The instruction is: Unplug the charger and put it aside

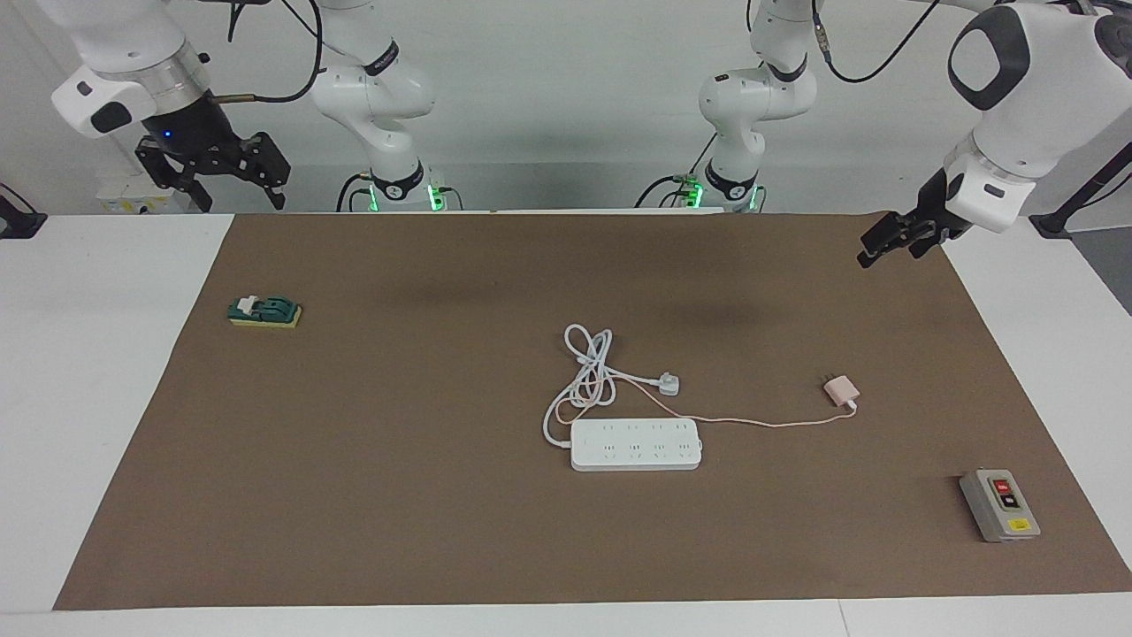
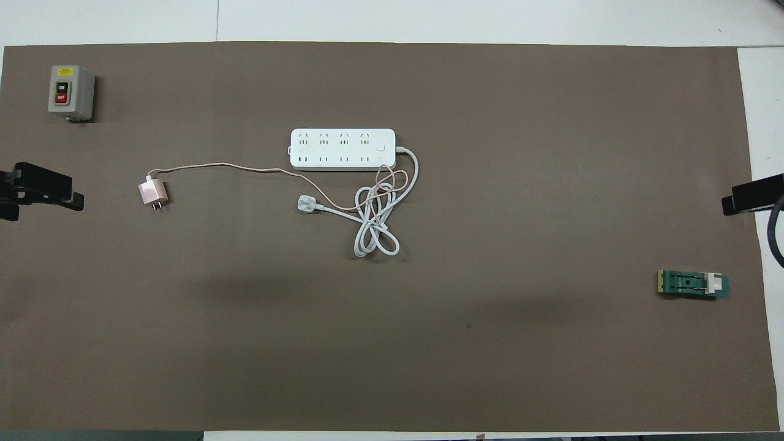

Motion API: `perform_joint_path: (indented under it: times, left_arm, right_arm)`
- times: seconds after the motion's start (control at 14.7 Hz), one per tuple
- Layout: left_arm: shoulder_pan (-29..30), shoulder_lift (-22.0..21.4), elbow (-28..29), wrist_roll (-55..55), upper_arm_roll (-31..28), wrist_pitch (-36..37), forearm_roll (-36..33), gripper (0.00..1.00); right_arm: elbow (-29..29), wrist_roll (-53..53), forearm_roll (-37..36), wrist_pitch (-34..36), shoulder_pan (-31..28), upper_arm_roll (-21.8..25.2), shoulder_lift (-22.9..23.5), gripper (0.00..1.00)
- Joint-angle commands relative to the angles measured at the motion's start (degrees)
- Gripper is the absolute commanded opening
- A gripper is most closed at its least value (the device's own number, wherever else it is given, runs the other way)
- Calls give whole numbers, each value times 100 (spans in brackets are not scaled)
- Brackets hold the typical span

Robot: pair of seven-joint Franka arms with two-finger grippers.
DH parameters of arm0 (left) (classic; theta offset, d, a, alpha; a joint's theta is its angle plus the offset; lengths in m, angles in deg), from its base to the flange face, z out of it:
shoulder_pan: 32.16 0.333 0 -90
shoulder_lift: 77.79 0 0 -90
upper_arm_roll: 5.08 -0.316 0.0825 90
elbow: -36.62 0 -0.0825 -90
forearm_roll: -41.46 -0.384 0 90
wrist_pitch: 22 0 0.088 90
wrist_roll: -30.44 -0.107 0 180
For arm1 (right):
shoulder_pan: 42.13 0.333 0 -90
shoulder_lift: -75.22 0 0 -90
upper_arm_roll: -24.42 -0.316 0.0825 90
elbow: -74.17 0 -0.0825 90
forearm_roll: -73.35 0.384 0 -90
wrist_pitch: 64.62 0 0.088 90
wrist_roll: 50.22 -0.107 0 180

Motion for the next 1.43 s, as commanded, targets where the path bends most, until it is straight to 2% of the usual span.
perform_joint_path:
  times: [0.0,0.14,0.34,1.36]
  left_arm:
    - [-125,-204,389,-287,-65,-141,-30,100]
    - [-283,-134,285,-349,-109,-361,-47,100]
    - [-336,-108,152,-375,-74,-265,-408,100]
    - [-354,-116,178,-384,-83,-361,-390,100]
  right_arm:
    - [199,95,-100,-138,-170,-130,-133,100]
    - [199,8,-82,-103,-179,-130,-133,100]
    - [207,7,-82,-77,-161,-130,-150,100]
    - [260,-10,-91,-68,-135,-130,-168,100]
